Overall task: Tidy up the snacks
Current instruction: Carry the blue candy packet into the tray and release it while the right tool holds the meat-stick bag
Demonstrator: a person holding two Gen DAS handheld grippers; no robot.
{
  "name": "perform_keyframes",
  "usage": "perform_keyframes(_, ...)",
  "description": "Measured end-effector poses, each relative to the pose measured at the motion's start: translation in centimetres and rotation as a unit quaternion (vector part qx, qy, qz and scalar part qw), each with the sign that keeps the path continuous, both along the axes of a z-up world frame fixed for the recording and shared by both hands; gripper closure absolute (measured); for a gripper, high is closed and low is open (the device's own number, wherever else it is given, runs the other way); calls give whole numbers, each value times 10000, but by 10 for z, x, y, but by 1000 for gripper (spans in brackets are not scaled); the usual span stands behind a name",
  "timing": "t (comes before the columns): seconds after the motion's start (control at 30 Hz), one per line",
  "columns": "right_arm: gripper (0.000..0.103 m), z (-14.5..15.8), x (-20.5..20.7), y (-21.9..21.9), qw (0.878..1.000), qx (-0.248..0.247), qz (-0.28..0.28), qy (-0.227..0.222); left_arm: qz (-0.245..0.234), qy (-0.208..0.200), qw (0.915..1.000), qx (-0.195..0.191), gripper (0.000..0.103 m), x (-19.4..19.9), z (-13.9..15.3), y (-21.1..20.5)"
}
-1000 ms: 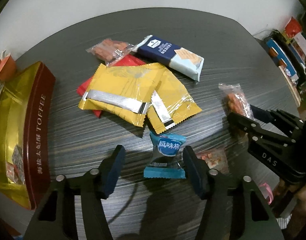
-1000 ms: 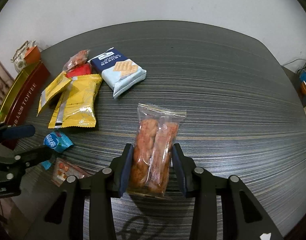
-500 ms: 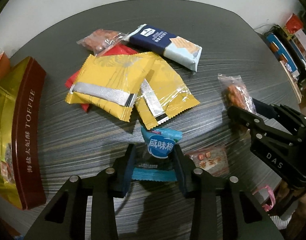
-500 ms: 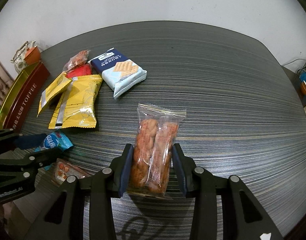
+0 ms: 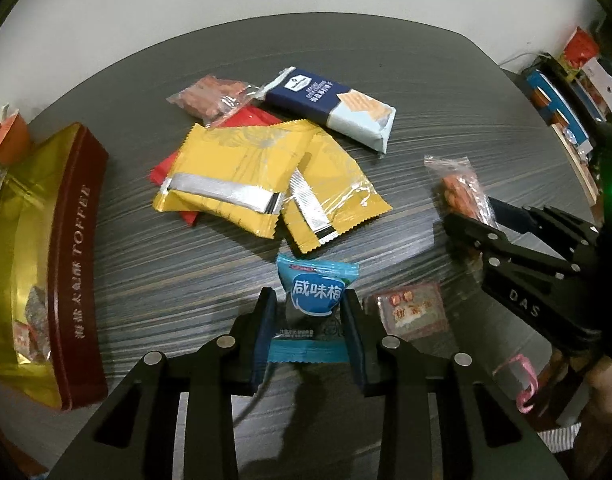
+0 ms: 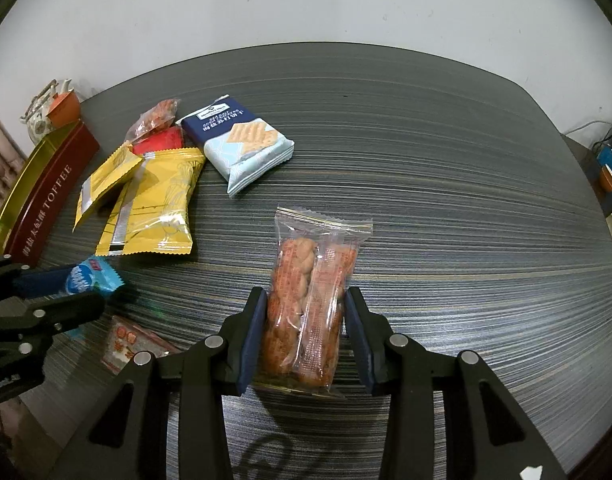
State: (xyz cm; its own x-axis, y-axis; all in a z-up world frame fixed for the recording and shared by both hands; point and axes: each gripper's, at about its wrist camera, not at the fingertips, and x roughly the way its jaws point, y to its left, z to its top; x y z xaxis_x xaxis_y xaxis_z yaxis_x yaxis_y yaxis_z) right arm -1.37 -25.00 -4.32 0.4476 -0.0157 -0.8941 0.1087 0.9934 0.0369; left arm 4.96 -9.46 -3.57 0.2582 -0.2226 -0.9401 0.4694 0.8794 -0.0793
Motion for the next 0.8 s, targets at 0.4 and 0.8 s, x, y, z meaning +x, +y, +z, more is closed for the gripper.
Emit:
perform_keyframes(0.4,65,-2,1,0,10000,-58,36,-10,75,-122,9998,-154,69,-10,27,30)
perform_keyframes(0.8,65,-3,1,3,9999,-129,58,-22,708,-584,9956,-203,69,13,65,85)
